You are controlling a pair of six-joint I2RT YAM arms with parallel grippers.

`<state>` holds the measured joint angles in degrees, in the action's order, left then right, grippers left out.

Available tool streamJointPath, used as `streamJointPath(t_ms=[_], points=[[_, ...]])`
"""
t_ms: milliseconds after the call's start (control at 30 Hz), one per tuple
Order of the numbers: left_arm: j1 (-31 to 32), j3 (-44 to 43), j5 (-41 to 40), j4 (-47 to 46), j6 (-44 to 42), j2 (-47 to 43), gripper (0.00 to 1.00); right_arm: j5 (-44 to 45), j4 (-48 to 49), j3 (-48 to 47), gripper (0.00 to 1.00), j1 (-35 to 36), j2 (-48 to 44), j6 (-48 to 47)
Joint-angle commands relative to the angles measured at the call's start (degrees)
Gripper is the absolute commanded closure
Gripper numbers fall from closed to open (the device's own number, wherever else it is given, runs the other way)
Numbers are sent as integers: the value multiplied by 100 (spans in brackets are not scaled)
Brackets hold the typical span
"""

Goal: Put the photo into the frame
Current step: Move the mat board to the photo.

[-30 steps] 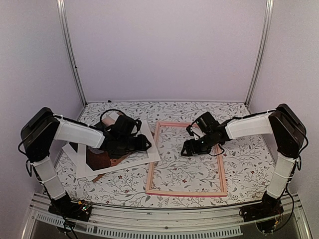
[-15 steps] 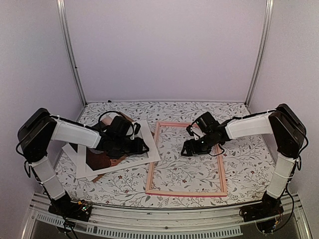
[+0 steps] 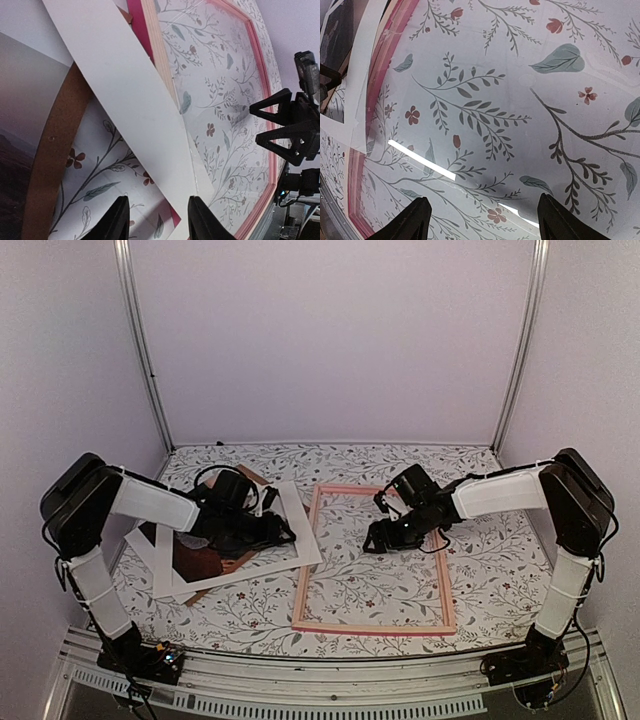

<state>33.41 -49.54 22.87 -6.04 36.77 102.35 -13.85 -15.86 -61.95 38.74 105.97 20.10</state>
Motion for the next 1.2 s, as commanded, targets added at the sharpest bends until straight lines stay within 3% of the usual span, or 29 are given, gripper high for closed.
streamJointPath(t_ms=[0, 267, 733, 1167], points=[[-183, -47, 356, -450, 160, 259, 58, 128, -199, -112, 23, 35, 103, -46], [-258, -188, 669, -917, 445, 660, 57, 145, -201, -92, 23, 37, 108, -50], [-392, -112, 1031, -1645, 879, 973, 79, 167, -197, -36, 23, 37, 56, -41], [-479, -109, 1025, -1736, 906, 1104, 91, 189, -216, -44, 23, 37, 63, -32]])
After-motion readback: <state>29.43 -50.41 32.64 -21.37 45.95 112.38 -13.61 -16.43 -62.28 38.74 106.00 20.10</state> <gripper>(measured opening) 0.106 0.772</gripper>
